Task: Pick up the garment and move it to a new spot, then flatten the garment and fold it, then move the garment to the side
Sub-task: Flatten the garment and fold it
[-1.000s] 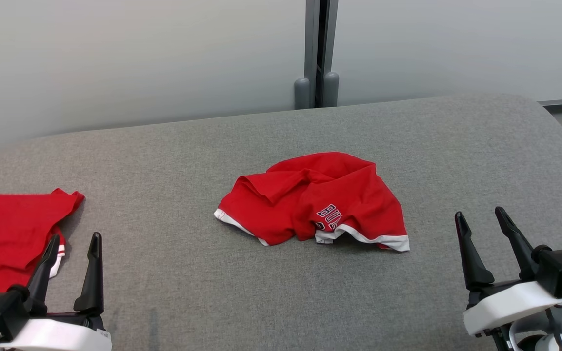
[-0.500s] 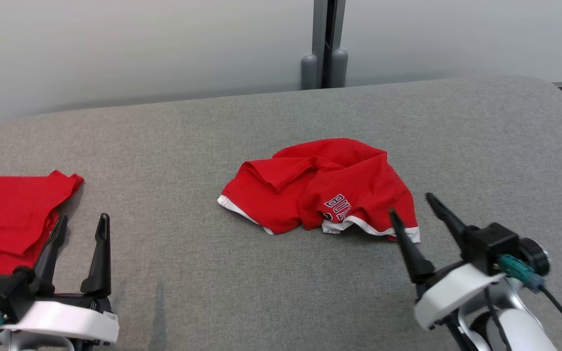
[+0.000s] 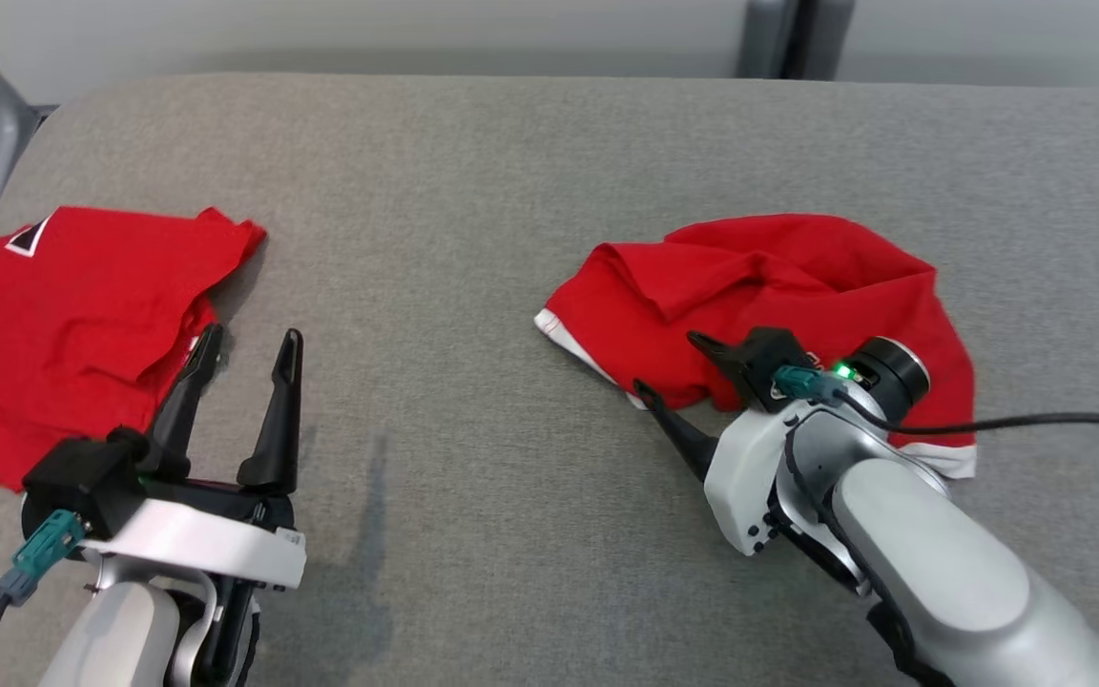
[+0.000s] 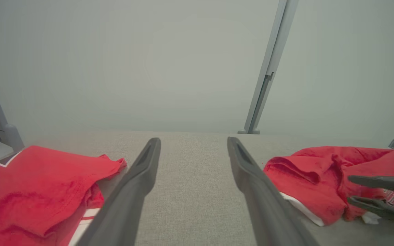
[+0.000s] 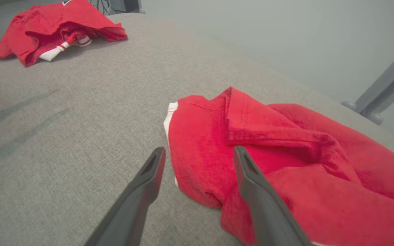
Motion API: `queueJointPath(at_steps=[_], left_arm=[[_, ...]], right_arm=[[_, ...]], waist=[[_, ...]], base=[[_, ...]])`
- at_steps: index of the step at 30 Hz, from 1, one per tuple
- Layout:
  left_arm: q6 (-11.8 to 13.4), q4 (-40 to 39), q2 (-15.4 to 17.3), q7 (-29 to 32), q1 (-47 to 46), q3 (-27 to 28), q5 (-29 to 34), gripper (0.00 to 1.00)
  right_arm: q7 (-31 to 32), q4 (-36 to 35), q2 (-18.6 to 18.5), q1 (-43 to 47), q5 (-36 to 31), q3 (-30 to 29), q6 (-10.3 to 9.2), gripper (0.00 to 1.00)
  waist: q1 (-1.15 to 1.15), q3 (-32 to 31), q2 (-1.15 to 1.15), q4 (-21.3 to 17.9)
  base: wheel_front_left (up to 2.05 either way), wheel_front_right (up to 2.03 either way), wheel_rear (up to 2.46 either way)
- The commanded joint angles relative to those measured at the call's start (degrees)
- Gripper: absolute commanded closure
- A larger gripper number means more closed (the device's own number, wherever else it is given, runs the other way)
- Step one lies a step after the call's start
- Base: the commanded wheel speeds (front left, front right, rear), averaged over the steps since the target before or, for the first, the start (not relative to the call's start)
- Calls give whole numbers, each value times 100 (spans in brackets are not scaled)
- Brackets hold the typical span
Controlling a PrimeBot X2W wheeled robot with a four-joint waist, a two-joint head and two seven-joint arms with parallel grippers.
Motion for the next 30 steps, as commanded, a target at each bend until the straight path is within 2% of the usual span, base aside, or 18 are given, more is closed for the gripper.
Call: queueJointPath(at_steps=[1, 7, 8, 9, 10, 14, 18, 25, 30], left_arm=[[-39, 57, -8, -29, -128, -6, 30, 0], [-233, 440, -186, -127, -426, -26, 84, 0], [-255, 496, -208, -135, -457, -10, 91, 0], [-277, 549, -237, -136, -480, 1, 107, 0], [-297, 593, -259, -145, -502, 15, 122, 0], [-361, 740, -320, -163, -570, 95, 172, 0], [-421, 800, -392, -163, -572, 222, 234, 0], [-502, 867, -442, -165, -443, 437, 390, 0], [-543, 880, -422, -166, -387, 555, 480, 0]], right_arm=[[-35, 150, -56, -155, -3, 62, -1, 0], [43, 1271, -12, -814, 122, 686, -1, 0], [95, 1431, -2, -901, 168, 793, -2, 4], [118, 1560, 21, -964, 236, 878, -1, 62], [94, 1678, 24, -1035, 237, 938, -2, 100], [-198, 1842, 152, -1284, 407, 1023, -1, 100], [-598, 1674, 327, -1493, 608, 1145, -1, 100], [-1336, 692, 568, -2015, 1186, 1258, -1, 100], [-1770, -175, 628, -2320, 1548, 865, -1, 100]], waist=[[0, 302, 0, 347], [0, 494, 0, 575], [0, 509, 0, 587], [0, 517, 0, 592], [0, 524, 0, 594], [0, 507, 0, 564], [0, 419, 0, 488], [0, 196, 0, 212], [0, 77, 0, -51]], base=[[0, 0, 0], [0, 0, 0], [0, 0, 0], [0, 0, 0], [0, 0, 0], [0, 0, 0], [0, 0, 0], [0, 0, 0], [0, 0, 0]])
